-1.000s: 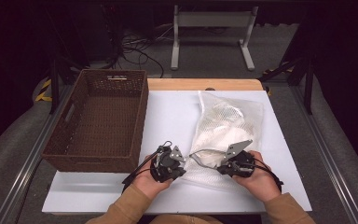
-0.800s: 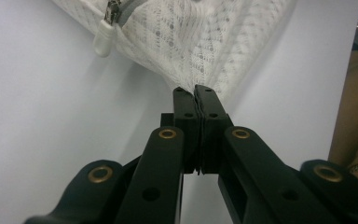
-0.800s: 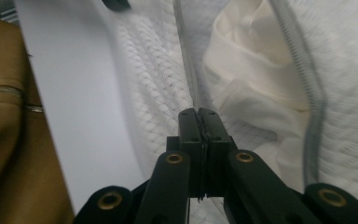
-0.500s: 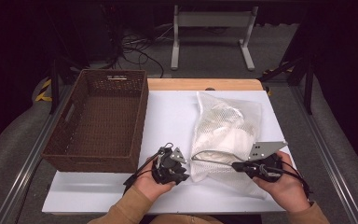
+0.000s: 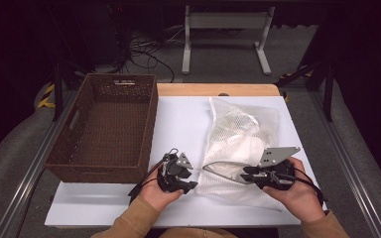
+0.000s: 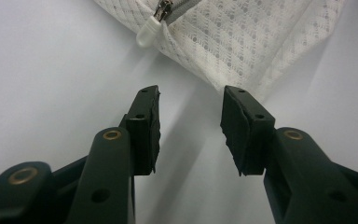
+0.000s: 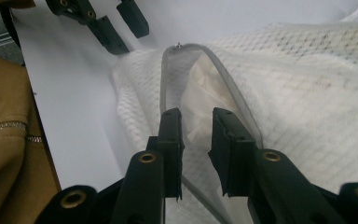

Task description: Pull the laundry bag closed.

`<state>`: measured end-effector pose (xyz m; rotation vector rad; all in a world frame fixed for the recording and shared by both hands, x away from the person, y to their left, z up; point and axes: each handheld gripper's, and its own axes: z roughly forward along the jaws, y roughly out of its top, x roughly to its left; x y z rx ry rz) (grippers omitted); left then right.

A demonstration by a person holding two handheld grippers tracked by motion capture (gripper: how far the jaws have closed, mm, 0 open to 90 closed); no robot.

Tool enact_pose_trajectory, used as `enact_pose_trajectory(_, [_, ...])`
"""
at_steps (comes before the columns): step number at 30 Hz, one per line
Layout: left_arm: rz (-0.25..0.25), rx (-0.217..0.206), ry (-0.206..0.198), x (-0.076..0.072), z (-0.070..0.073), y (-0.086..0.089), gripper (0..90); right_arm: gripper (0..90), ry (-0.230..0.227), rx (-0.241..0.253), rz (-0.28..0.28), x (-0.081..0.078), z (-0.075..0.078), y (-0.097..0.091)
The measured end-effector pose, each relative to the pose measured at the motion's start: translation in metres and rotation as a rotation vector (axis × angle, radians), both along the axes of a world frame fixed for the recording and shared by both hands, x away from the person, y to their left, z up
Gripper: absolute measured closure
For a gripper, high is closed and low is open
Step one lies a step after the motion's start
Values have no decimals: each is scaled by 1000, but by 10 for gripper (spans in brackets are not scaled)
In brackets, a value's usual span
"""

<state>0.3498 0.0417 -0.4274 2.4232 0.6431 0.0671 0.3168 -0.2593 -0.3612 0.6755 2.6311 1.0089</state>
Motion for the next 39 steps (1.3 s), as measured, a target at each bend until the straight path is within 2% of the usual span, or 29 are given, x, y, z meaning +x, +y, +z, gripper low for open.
enact_pose_trajectory(7, [16, 1, -8, -2, 3, 5, 570, 704, -12, -3, 38, 9, 7, 20])
enact_pose_trajectory(12, [31, -6, -18, -5, 4, 12, 570, 690, -11, -2, 70, 22, 10, 38])
enact_pose_trajectory(20, [53, -16, -18, -5, 3, 21, 566, 682, 21, -13, 101, 40, 4, 60])
enact_pose_trajectory(27, [73, -14, -22, -9, 2, 27, 566, 683, 32, -38, 115, 53, -2, 76])
enact_pose_trajectory(31, [85, -19, -20, -11, 1, 31, 566, 701, 51, -42, 118, 58, -4, 82])
enact_pose_trajectory(39, [107, -24, -19, -13, 0, 37, 566, 694, 58, -62, 140, 69, -10, 99])
